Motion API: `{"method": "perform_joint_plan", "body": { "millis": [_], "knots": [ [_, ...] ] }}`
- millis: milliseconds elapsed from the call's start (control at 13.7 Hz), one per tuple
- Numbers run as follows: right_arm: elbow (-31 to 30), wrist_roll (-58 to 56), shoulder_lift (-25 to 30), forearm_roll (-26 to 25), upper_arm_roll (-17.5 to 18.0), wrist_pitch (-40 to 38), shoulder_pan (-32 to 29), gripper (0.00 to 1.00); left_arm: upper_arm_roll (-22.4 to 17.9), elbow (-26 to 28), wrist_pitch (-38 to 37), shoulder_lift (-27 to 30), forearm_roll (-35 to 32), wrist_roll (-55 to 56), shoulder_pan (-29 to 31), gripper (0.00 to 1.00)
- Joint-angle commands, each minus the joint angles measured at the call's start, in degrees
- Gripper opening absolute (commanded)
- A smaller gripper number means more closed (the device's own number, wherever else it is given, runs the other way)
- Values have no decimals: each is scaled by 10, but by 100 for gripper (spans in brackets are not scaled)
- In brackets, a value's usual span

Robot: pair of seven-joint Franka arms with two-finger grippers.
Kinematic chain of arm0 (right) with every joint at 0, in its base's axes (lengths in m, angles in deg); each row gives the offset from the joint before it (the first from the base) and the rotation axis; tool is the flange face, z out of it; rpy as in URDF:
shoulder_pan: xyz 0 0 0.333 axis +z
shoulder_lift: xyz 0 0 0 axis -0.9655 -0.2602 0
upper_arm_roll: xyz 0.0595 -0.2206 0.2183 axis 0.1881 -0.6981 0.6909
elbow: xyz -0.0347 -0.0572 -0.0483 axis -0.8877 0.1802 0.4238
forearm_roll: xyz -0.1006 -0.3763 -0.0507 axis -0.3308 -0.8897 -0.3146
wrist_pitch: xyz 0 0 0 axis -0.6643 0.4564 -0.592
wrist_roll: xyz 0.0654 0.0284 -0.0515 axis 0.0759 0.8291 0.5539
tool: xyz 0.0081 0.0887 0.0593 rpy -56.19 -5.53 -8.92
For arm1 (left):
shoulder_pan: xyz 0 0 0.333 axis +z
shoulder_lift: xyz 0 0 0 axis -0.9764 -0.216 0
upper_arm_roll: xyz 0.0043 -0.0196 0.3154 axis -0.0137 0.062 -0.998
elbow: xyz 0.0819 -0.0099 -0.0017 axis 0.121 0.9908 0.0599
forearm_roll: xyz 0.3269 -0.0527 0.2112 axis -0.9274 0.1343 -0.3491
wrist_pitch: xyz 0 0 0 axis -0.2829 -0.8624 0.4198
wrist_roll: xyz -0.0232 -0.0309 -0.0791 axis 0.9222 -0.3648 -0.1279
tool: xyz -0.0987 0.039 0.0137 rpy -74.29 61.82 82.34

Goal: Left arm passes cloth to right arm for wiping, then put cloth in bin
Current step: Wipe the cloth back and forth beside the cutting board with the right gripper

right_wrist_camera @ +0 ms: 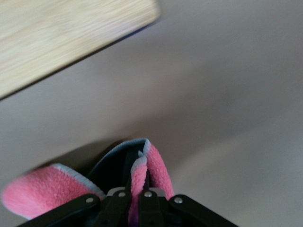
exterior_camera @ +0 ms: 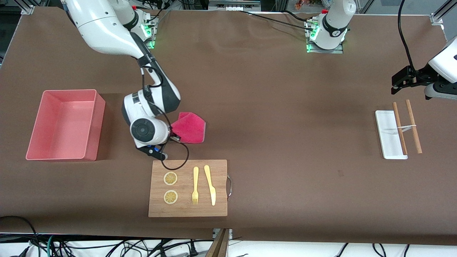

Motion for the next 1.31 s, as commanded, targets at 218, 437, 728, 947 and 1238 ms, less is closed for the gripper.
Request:
{"method": "perform_joint_plan", "body": {
  "millis": [218,437,728,947,1238],
  "knots": [
    [1,-153,-2,1,-78,-49,0,0,12,-16,-8,-7,-8,8,1,100],
    [-3,-228,-2,1,-117,-49,0,0,13,-16,-8,-7,-8,8,1,100],
    [-4,-318,-1,2,-160,-49,-1,0,13,-16,-8,-7,-8,8,1,100],
    [5,-321,34,9,-158,-76,-3,0,12,-16,-8,-7,-8,7,1,100],
    [47,-341,93,8,-159,-182,-14,0,13,-17,-8,-7,-8,7,1,100]
  ]
}}
